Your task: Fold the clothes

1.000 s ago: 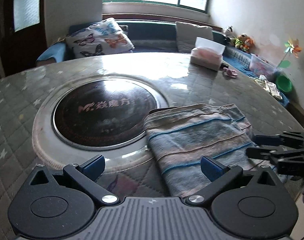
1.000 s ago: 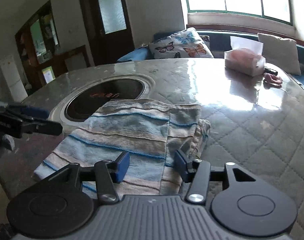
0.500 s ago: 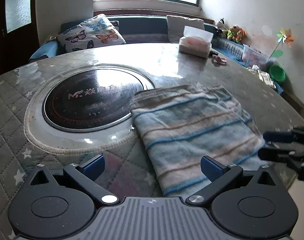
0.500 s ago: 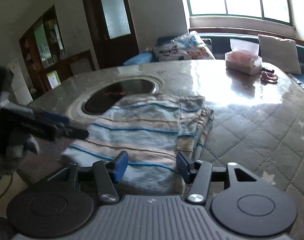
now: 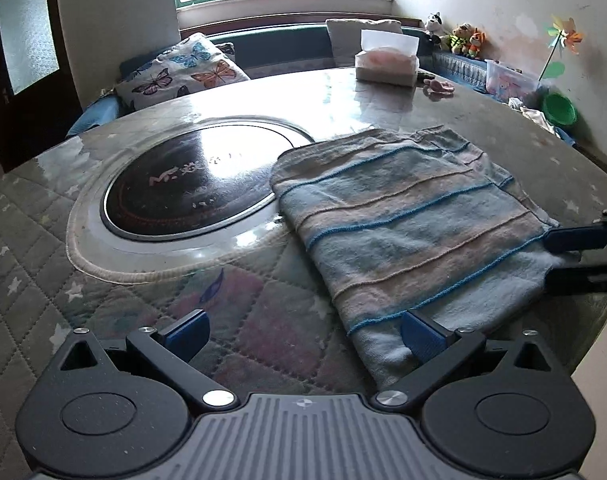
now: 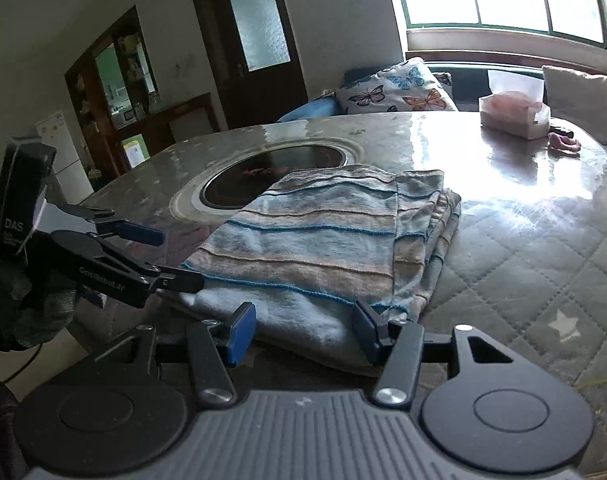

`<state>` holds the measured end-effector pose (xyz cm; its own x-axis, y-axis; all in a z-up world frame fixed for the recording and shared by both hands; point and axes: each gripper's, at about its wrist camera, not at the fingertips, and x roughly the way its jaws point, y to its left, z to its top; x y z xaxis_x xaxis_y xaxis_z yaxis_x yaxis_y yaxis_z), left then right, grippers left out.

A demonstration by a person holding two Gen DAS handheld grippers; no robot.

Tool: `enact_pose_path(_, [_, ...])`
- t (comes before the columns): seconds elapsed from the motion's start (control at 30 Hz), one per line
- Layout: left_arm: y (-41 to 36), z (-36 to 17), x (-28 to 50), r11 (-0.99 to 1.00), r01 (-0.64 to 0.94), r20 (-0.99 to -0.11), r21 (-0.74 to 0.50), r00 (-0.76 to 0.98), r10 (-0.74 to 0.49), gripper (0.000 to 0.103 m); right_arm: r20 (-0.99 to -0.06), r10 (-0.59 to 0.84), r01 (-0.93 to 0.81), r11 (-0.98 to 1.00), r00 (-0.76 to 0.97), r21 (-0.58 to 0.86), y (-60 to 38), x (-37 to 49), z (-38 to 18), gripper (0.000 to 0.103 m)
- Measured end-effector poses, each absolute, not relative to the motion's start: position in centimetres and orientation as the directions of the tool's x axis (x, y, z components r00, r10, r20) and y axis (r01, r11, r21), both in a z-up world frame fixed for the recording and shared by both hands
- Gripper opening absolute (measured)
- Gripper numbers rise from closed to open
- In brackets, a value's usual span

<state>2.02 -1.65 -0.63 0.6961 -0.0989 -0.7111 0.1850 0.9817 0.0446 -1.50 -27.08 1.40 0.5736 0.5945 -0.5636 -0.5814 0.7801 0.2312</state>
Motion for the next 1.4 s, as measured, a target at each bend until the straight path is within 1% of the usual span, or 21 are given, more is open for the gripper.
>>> enact_pose_path(0.17, [-1.3,0.6,3.0,0.989,0.149,-0.691,0.013,0.716,-0.099,0.103,-0.535,0.583,-0.541,0.801,0.611,0.256,-27.9,0.1,2.6,0.054])
enact_pose_path(0.27, [-1.3,1.0,4.2,0.99,0.141,-0.691,-0.023,0.713,-0.118,0.098,-0.551,0.535,-0.475,0.84,0.641,0.263,-28.3,1.8,2.4,0.054])
enact_pose_path(0.37, [-1.4,1.2,5.3,0.988,0.141,-0.699,-0.062,0.701,-0.144,0.09,-0.567,0.496,-0.407,0.867,0.658,0.286,-28.7,3.6,1.9,0.054])
enact_pose_path(0.43, [-1.5,1.2,5.8,0.987,0.144,-0.7,-0.075,0.697,-0.155,0.082,-0.578,0.476,-0.372,0.879,0.663,0.298,-28.9,4.8,1.4,0.054])
enact_pose_path(0.5, [-1.6,1.2,6.4,0.985,0.148,-0.704,-0.087,0.691,-0.165,0.079,-0.595,0.462,-0.34,0.887,0.658,0.313,-29.1,5.6,0.9,0.054])
enact_pose_path(0.53, [-1.7,1.1,6.7,0.984,0.149,-0.707,-0.094,0.687,-0.171,0.076,-0.604,0.455,-0.324,0.89,0.654,0.32,-29.2,6.0,0.6,0.054])
enact_pose_path(0.57, [-1.7,1.0,7.0,0.984,0.15,-0.711,-0.101,0.68,-0.177,0.073,-0.61,0.453,-0.313,0.891,0.65,0.327,-29.2,6.3,0.4,0.053])
enact_pose_path(0.6, [-1.7,0.9,7.3,0.983,0.15,-0.716,-0.109,0.674,-0.182,0.068,-0.616,0.451,-0.304,0.892,0.646,0.335,-29.1,6.6,0.2,0.053])
enact_pose_path(0.67, [-1.7,0.6,7.7,0.981,0.148,-0.723,-0.123,0.664,-0.191,0.064,-0.619,0.45,-0.296,0.892,0.644,0.341,-29.0,6.8,-0.1,0.051])
enact_pose_path(0.73, [-1.6,0.4,8.1,0.978,0.147,-0.731,-0.147,0.65,-0.208,0.056,-0.618,0.448,-0.29,0.893,0.646,0.345,-28.8,7.0,-0.2,0.047])
enact_pose_path(0.8, [-1.5,0.2,8.5,0.975,0.145,-0.738,-0.17,0.637,-0.224,0.053,-0.619,0.449,-0.285,0.892,0.644,0.35,-28.6,7.1,-0.2,0.04])
enact_pose_path(0.87, [-1.4,0.1,8.6,0.973,0.143,-0.74,-0.181,0.631,-0.231,0.052,-0.62,0.458,-0.285,0.888,0.637,0.362,-28.5,7.2,-0.3,0.03])
enact_pose_path(0.9, [-1.4,0.2,8.7,0.972,0.145,-0.74,-0.186,0.63,-0.235,0.049,-0.621,0.462,-0.284,0.885,0.633,0.369,-28.5,7.3,-0.3,0.027])
enact_pose_path(0.97, [-1.3,0.2,8.8,0.97,0.146,-0.741,-0.194,0.626,-0.242,0.048,-0.622,0.467,-0.278,0.882,0.628,0.382,-28.5,7.5,-0.2,0.022])
enact_pose_path(1.03, [-1.3,0.3,9.0,0.968,0.144,-0.743,-0.204,0.621,-0.25,0.044,-0.622,0.47,-0.275,0.88,0.626,0.388,-28.6,7.6,-0.2,0.021])
enact_pose_path(1.17, [-1.4,0.3,9.3,0.966,0.142,-0.748,-0.216,0.612,-0.257,0.04,-0.621,0.48,-0.268,0.873,0.62,0.408,-28.8,7.8,-0.3,0.02])
enact_pose_path(1.23, [-1.4,0.4,9.3,0.967,0.141,-0.75,-0.214,0.61,-0.255,0.032,-0.621,0.484,-0.265,0.87,0.617,0.415,-28.8,7.9,-0.3,0.02])
enact_pose_path(1.3, [-1.5,0.4,9.4,0.967,0.14,-0.753,-0.211,0.608,-0.252,0.029,-0.621,0.487,-0.263,0.869,0.615,0.42,-28.9,8.0,-0.3,0.02])
enact_pose_path(1.4, [-1.7,0.5,9.4,0.969,0.14,-0.757,-0.203,0.605,-0.246,0.028,-0.62,0.488,-0.262,0.868,0.615,0.423,-28.8,8.0,-0.4,0.019])
